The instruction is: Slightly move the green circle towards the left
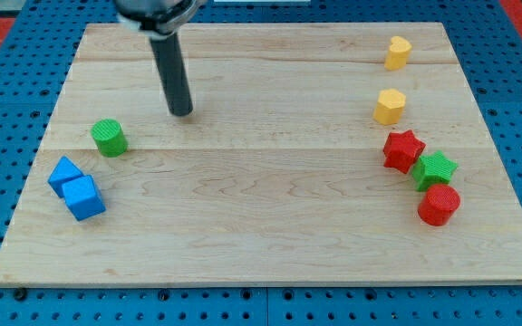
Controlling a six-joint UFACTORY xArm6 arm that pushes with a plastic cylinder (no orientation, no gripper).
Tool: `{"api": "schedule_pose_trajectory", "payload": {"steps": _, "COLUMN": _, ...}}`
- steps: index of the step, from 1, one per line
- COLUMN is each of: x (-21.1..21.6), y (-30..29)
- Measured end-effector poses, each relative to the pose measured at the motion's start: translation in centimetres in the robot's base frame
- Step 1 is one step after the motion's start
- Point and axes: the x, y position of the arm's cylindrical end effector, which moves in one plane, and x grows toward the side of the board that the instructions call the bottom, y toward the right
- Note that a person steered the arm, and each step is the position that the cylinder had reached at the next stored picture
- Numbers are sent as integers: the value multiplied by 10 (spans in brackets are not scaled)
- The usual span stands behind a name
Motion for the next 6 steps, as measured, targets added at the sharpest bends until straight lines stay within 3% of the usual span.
{"api": "schedule_pose_trajectory", "payload": {"steps": 2, "x": 72, "y": -56}}
{"api": "schedule_pose_trajectory", "payload": {"steps": 3, "x": 40, "y": -76}}
{"api": "schedule_pose_trajectory", "payload": {"steps": 4, "x": 21, "y": -132}}
{"api": "schedule_pose_trajectory", "payload": {"steps": 6, "x": 24, "y": -119}}
